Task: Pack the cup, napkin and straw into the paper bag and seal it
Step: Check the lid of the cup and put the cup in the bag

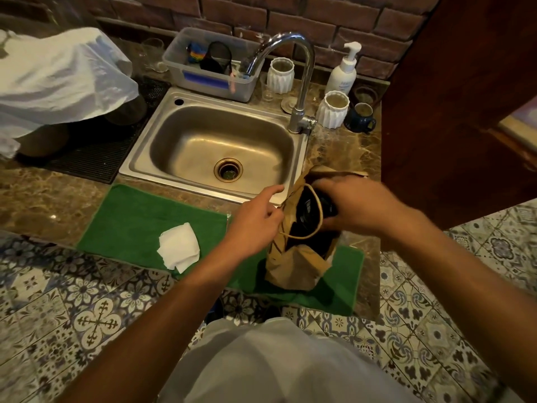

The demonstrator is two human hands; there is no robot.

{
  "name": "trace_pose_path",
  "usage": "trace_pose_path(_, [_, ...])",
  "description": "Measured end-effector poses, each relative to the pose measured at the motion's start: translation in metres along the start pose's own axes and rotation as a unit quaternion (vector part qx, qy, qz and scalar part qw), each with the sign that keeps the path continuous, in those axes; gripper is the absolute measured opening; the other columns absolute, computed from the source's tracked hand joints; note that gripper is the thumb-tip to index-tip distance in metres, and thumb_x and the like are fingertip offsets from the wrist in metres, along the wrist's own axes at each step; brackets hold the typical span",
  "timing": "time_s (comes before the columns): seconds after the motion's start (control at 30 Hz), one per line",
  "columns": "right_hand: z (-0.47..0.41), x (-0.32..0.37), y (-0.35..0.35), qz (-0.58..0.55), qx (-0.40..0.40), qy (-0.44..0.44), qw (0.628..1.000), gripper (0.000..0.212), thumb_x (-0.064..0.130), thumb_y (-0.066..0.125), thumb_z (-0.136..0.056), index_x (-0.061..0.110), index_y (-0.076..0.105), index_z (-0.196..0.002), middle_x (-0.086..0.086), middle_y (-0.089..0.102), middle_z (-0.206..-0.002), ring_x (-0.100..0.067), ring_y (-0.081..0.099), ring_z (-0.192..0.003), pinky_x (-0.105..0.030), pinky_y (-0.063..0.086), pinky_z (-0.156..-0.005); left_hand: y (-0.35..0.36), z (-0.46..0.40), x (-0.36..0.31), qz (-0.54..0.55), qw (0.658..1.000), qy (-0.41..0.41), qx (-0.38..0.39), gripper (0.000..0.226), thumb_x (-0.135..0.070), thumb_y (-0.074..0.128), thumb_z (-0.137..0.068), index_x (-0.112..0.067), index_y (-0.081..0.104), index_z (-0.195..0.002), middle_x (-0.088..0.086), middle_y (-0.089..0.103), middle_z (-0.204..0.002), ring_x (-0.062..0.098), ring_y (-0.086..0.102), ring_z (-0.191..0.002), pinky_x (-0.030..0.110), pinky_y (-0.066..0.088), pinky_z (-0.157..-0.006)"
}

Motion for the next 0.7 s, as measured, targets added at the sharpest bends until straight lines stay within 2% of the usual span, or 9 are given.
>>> trace_pose_path(0.07, [0.016,-0.011,-0.028,-0.071,-0.026,0.041,0.996,0.065,0.044,0.074,-0.087,0.029,0.045,-0.144,-0.001,0.067,-0.128,-0.024,0.065,-0.112,-0.043,0.056,-0.092,0.000,0.000,0.003,0.039,0.999,-0.009,0.006,0.054,-0.013,0.054,-0.098,-0.030,0.046,-0.148,-0.011,0.059,-0.064,0.008,0.054,-0.060,0.029,0.041,-0.060])
trace_pose_path(0.13, [0.032,-0.017,-0.054,-0.112,-0.084,0.059,0.988,0.061,0.050,0.067,-0.089,0.028,0.047,-0.143,-0.001,0.066,-0.131,-0.022,0.064,-0.115,-0.046,0.055,-0.095,0.001,0.002,0.005,0.070,0.997,-0.013,0.016,0.052,-0.017,0.057,-0.098,-0.031,0.046,-0.148,-0.009,0.061,-0.073,0.008,0.056,-0.065,0.028,0.042,-0.063])
trace_pose_path(0.23, [0.050,0.001,-0.085,-0.204,-0.155,0.031,0.966,0.062,0.056,0.059,-0.087,0.026,0.054,-0.141,0.003,0.066,-0.129,-0.015,0.063,-0.113,-0.042,0.055,-0.095,0.001,0.006,0.006,0.111,0.993,-0.024,0.026,0.048,-0.023,0.060,-0.099,-0.030,0.048,-0.145,-0.001,0.067,-0.091,0.013,0.064,-0.075,0.035,0.054,-0.066])
trace_pose_path(0.33, [0.048,0.031,-0.097,-0.223,-0.189,-0.013,0.956,0.056,0.053,0.061,-0.091,0.022,0.058,-0.138,0.003,0.066,-0.129,-0.012,0.062,-0.112,-0.038,0.054,-0.093,-0.010,0.006,0.009,0.146,0.989,-0.029,0.010,0.044,-0.025,0.060,-0.100,-0.033,0.050,-0.142,-0.001,0.068,-0.111,0.018,0.073,-0.085,0.039,0.062,-0.072])
trace_pose_path(0.47, [0.027,0.079,-0.083,-0.217,-0.185,-0.046,0.958,0.053,0.055,0.058,-0.092,0.025,0.057,-0.136,0.006,0.061,-0.135,-0.006,0.054,-0.115,-0.033,0.050,-0.097,-0.039,0.005,0.035,0.155,0.986,-0.020,-0.062,0.036,-0.025,0.059,-0.101,-0.033,0.055,-0.135,-0.007,0.065,-0.123,0.015,0.071,-0.099,0.035,0.060,-0.079])
trace_pose_path(0.57, [0.014,0.123,-0.066,-0.253,-0.200,-0.079,0.943,0.044,0.046,0.062,-0.092,0.022,0.062,-0.130,0.004,0.063,-0.132,-0.013,0.058,-0.120,-0.041,0.051,-0.097,-0.067,0.012,0.080,0.124,0.983,-0.028,-0.132,0.038,-0.025,0.059,-0.100,-0.029,0.056,-0.138,-0.003,0.062,-0.137,0.014,0.061,-0.119,0.033,0.054,-0.095])
trace_pose_path(0.7, [-0.011,0.168,-0.034,-0.319,-0.195,-0.058,0.926,0.035,0.037,0.063,-0.093,0.023,0.064,-0.126,0.003,0.064,-0.129,-0.015,0.063,-0.112,-0.044,0.055,-0.090,-0.105,0.027,0.151,0.048,0.978,-0.093,-0.178,0.049,-0.023,0.063,-0.098,-0.028,0.051,-0.145,-0.001,0.056,-0.147,0.019,0.055,-0.130,0.044,0.047,-0.109])
Point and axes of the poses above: each hand's wrist, its own z-axis away from the middle knuckle, its own y-axis out of the palm, x = y × z, the point moved 3 cm from there along -z, towards the middle knuckle
